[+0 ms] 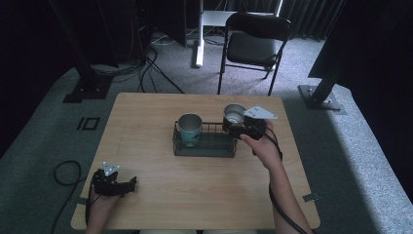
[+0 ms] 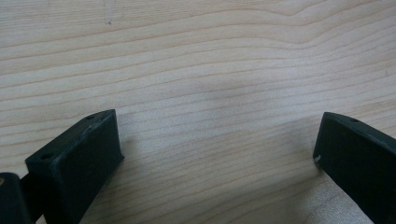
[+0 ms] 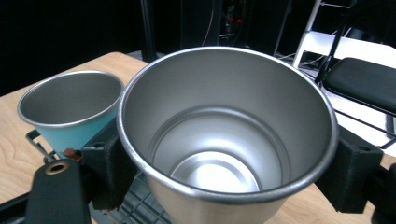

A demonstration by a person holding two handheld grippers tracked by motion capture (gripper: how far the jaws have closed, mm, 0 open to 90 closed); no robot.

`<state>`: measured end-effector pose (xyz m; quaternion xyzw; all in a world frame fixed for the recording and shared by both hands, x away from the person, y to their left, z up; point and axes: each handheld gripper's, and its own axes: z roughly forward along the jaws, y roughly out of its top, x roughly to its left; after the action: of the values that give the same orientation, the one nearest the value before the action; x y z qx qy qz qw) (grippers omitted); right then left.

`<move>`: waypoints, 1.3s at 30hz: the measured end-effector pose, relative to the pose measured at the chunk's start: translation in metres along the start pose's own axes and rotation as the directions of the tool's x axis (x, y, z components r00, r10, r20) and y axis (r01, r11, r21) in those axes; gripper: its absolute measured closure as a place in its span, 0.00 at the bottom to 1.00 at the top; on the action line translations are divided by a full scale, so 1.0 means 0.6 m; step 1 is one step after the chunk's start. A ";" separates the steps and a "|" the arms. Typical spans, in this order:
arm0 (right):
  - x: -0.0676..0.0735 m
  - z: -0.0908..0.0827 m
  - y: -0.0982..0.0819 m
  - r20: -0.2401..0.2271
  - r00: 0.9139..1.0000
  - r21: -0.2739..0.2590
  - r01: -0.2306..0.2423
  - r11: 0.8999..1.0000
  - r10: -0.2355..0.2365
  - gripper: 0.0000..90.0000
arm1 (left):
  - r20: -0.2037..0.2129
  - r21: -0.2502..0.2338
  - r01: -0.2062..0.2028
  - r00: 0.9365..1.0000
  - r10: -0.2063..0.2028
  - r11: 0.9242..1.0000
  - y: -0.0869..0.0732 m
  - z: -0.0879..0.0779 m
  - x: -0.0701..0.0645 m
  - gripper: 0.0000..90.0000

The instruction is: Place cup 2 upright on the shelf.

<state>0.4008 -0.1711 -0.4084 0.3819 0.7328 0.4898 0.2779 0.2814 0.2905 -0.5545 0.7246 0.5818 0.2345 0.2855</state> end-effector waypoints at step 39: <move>0.051 0.077 -0.052 -0.046 0.999 0.084 0.005 0.996 -0.001 0.20 | 0.001 0.000 0.001 1.000 -0.001 1.000 0.000 0.000 0.000 0.02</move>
<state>0.4107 -0.1296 -0.4553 0.3809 0.7596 0.4666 0.2455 0.2813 0.2904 -0.5545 0.7243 0.5822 0.2342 0.2858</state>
